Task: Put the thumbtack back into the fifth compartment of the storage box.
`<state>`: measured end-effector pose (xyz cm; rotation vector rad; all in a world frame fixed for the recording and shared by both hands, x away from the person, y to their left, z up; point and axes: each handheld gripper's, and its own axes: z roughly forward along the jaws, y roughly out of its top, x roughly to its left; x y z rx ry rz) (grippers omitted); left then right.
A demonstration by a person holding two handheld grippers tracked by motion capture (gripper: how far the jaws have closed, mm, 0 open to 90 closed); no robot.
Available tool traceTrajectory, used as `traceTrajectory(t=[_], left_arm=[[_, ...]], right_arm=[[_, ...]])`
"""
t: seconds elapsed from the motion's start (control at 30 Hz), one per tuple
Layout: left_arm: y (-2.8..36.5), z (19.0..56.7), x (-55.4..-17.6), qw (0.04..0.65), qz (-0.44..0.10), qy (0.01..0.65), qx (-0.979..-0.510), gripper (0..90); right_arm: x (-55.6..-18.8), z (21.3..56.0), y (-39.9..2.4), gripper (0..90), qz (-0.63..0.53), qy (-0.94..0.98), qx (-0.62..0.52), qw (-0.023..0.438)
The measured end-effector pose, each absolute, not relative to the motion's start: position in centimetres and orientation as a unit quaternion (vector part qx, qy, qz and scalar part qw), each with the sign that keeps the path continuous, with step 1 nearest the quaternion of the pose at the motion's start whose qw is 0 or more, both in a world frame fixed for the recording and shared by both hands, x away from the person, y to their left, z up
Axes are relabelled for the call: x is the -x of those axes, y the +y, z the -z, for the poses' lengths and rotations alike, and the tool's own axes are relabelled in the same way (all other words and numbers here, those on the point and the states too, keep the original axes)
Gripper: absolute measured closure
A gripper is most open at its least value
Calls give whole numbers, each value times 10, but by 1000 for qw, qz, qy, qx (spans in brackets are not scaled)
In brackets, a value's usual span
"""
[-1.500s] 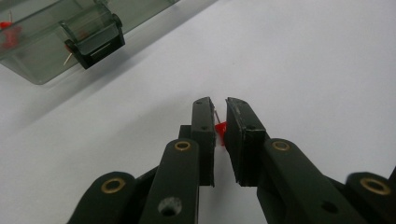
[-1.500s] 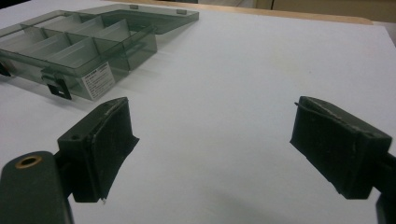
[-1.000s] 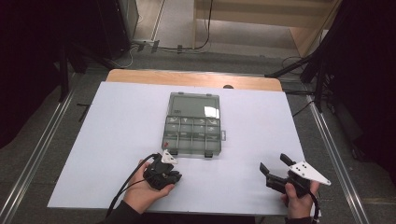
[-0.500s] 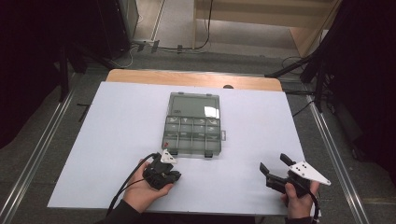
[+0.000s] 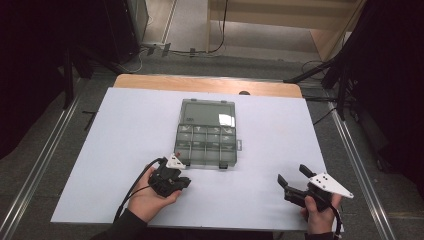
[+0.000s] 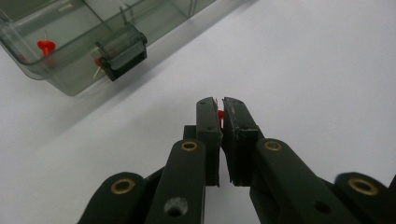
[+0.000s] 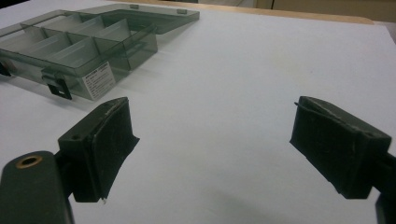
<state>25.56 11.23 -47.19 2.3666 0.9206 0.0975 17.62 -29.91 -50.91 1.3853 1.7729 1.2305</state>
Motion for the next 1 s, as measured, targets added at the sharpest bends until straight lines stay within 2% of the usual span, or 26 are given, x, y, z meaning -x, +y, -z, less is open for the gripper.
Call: traceTrajectory(t=[1.0], left_arm=[[124, 447, -282, 314, -43, 351, -881, 849]], right_arm=[[-176, 509, -299, 134, -460, 663, -517, 285]])
